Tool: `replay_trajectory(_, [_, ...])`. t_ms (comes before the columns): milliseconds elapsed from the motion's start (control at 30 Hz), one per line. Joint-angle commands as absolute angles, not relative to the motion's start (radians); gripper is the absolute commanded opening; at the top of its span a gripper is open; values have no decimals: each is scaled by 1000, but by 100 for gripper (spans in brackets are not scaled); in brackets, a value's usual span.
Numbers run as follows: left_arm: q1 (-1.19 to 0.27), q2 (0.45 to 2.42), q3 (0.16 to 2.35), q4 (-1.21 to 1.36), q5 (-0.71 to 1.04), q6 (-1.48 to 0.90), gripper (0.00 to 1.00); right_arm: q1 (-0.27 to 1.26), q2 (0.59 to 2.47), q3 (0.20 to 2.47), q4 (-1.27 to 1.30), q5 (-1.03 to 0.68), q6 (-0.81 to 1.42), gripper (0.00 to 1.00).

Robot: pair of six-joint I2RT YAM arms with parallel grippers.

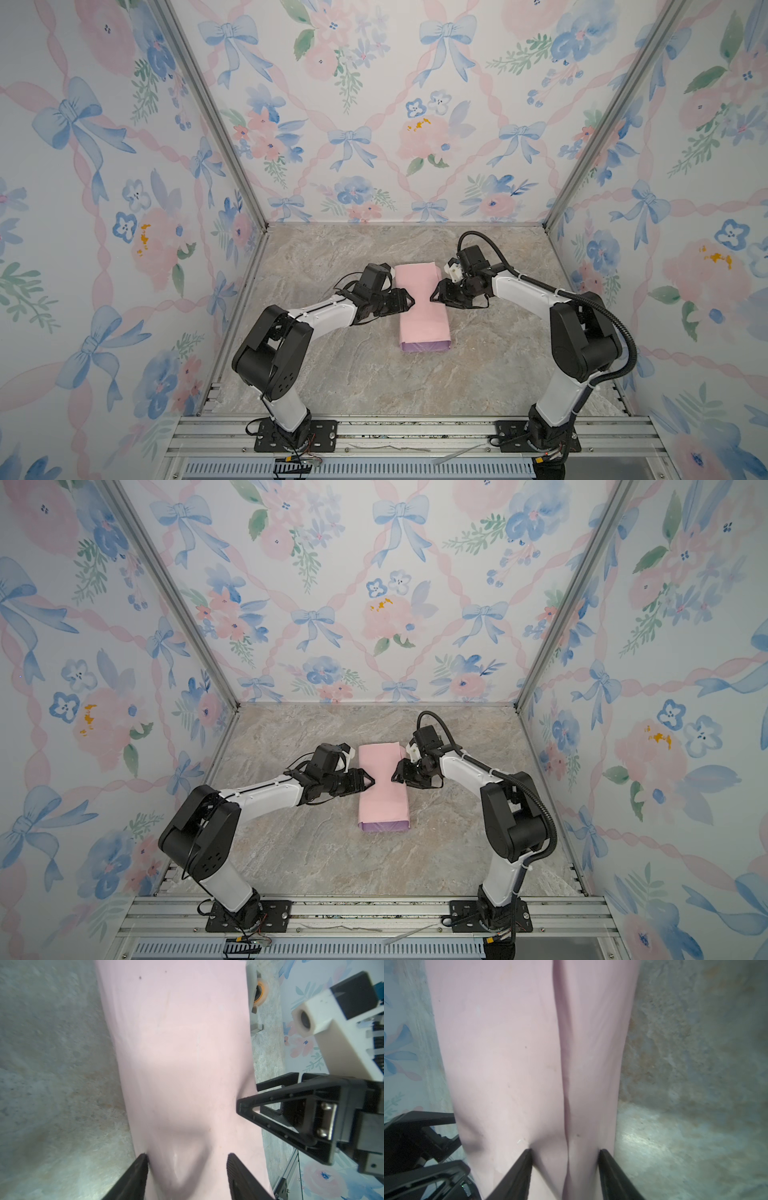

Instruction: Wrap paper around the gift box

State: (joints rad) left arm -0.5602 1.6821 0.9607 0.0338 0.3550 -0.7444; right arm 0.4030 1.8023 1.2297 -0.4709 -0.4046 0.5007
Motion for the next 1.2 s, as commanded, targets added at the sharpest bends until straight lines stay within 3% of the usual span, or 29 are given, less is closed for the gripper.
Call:
replay_trajectory(0, [-566,1688,989,9,333,-715,65,409,1804,1230,-509,-372,498,48])
replay_trajectory(367, [-549,1721,952,8,321,-752,67,422,1780,1181,-460,-368,556,43])
replay_trajectory(567, [-553,1758,961,7,312,-737,55,420,1731,1190,-493,-349,545,60])
replay_trajectory(733, [-555,1757,964,7,311,-723,53,372,1718,1236,-608,-383,482,75])
replay_trajectory(1000, [-564,1768,987,-15,305,-688,52,381,1796,1299,-629,-392,458,76])
replay_trajectory(1167, [-569,1772,1011,-45,297,-650,52,393,1850,1336,-623,-406,453,71])
